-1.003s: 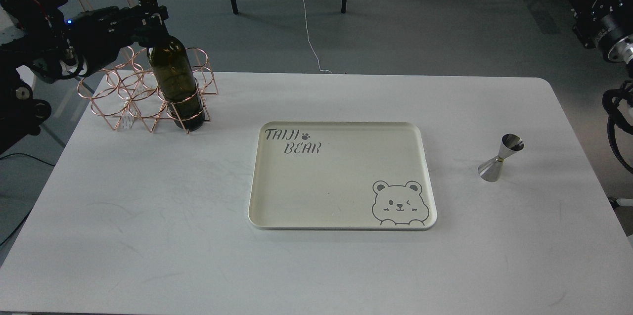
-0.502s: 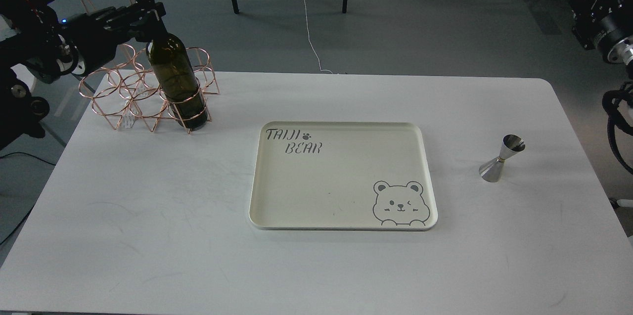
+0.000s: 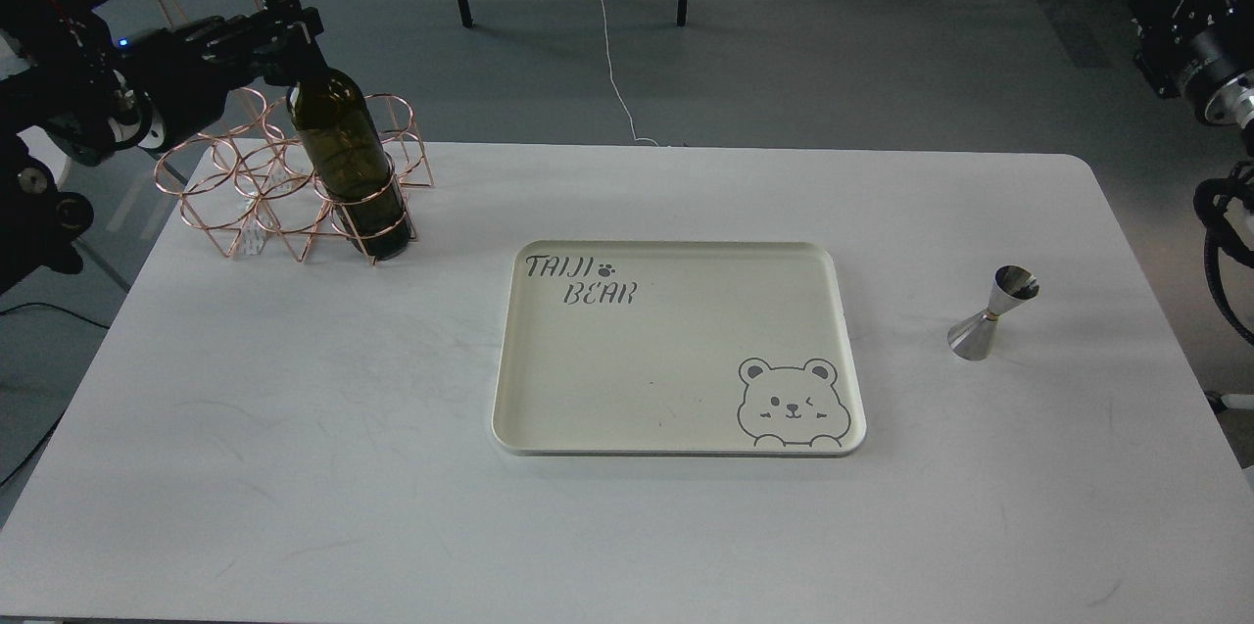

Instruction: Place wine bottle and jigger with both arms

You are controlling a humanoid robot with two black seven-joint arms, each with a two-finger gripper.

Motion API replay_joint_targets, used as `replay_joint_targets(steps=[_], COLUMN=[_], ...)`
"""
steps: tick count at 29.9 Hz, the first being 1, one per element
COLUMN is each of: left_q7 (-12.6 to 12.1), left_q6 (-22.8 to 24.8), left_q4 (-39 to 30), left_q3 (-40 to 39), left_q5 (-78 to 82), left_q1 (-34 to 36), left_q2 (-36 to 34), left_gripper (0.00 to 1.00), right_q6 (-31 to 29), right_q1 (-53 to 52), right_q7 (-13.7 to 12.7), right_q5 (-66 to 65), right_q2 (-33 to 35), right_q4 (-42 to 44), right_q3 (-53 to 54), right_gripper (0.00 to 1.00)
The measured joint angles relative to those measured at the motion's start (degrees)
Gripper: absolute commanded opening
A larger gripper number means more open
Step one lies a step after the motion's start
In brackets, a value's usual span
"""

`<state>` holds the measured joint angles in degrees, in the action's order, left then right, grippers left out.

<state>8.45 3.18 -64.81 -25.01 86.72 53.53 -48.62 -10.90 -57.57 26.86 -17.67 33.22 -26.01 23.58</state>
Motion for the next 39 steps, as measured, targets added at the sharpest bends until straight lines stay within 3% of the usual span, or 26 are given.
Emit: replay_joint_targets(steps=[7, 8, 9, 10, 12, 18, 22, 25, 26, 29, 39], left_q7=[-0.18, -0.19, -0.19, -0.19, -0.37, -0.54, -0.54, -0.54, -0.61, -0.69, -0.13], left_q6=[-0.35, -0.39, -0.47, -0.59, -0.82, -0.58, -0.48, -0.46, -0.45, -0.45, -0.73], left_q4=[0.04, 0.05, 0.05, 0.06, 0.07, 1.08, 1.17, 1.18, 1.19, 1.21, 1.23], left_q3=[-0.1, -0.1, -0.11, -0.11, -0.11, -0.09, -0.05, -0.03, -0.03, -0.04, -0.38], left_q5=[-0.45, -0.5, -0.51, -0.5, -0.15, 0.34, 0.37, 0.37, 0.28, -0.37, -0.74], left_q1=[0.0, 0.0, 0.0, 0.0, 0.0, 0.14, 0.26, 0.35, 0.4, 0.52, 0.63], left_q2=[0.34, 0.39, 0.5, 0.63, 0.79, 0.69, 0.64, 0.63, 0.63, 0.75, 1.05], left_gripper=[0.8, 0.72, 0.49, 0.32, 0.2, 0.08, 0.07, 0.15, 0.25, 0.8, 0.84], right_q6=[0.0, 0.0, 0.0, 0.0, 0.0, 0.0, 0.0, 0.0, 0.0, 0.0, 0.0], right_q1=[0.0, 0.0, 0.0, 0.0, 0.0, 0.0, 0.03, 0.03, 0.03, 0.03, 0.02], right_q7=[0.0, 0.0, 0.0, 0.0, 0.01, 0.0, 0.01, 0.01, 0.01, 0.01, 0.01], right_q5=[0.0, 0.0, 0.0, 0.0, 0.0, 0.0, 0.0, 0.0, 0.0, 0.0, 0.0], right_q2=[-0.08, -0.08, -0.08, -0.07, -0.03, 0.1, -0.03, -0.07, -0.07, -0.09, -0.01], right_q4=[0.0, 0.0, 0.02, 0.04, 0.06, 0.13, 0.15, 0.17, 0.16, 0.13, 0.15], right_q3=[0.06, 0.06, 0.06, 0.06, 0.06, 0.06, 0.06, 0.06, 0.06, 0.06, 0.03], right_gripper=[0.96, 0.96, 0.96, 0.96, 0.96, 0.96, 0.96, 0.96, 0.96, 0.96, 0.96])
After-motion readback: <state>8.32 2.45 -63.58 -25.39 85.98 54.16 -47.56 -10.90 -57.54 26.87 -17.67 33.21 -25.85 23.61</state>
